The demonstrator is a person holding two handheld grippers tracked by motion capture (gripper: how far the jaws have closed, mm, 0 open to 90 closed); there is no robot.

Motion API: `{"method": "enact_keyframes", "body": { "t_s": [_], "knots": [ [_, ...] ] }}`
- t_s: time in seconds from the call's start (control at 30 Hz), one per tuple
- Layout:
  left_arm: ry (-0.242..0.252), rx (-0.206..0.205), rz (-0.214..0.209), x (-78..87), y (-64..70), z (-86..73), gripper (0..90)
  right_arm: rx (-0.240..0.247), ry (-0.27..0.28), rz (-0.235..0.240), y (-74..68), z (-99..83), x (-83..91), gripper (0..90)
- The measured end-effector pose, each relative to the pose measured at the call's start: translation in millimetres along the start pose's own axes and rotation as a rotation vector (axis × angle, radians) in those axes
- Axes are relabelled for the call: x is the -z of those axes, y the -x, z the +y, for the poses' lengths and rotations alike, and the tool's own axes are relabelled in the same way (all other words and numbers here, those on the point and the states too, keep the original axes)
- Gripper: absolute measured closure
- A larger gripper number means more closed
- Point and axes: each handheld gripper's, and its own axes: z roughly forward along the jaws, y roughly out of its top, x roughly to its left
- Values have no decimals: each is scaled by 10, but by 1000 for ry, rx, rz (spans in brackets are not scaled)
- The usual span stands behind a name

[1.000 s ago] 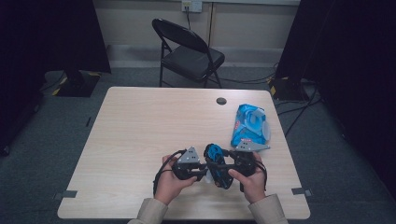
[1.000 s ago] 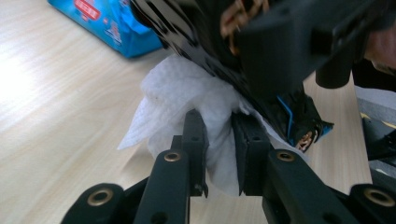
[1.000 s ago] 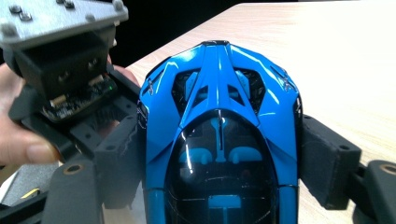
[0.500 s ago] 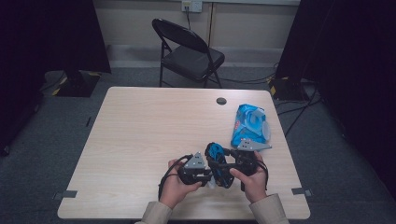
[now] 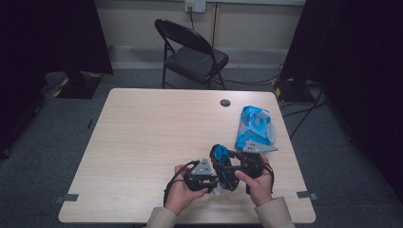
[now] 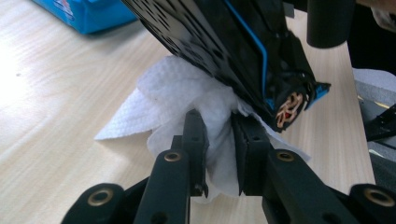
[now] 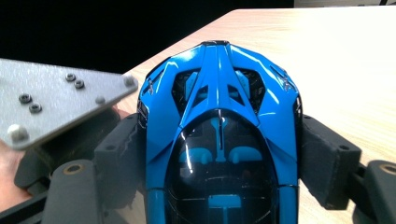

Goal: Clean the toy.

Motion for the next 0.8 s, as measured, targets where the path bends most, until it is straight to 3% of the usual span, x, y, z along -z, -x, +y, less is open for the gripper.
{"method": "enact_keyframes", "body": {
  "t_s": [0.4,0.77,0.8],
  "knots": [
    [-26,-28,-25,-32,54,-38,763,-21,29,-24,72,18,105,250],
    [-34,-2,52,365,-139,-212,761,-24,11,-79,182,-30,216,250],
    [-29,9,71,462,-184,-262,761,-30,-5,-93,215,-71,221,249]
  ]
}}
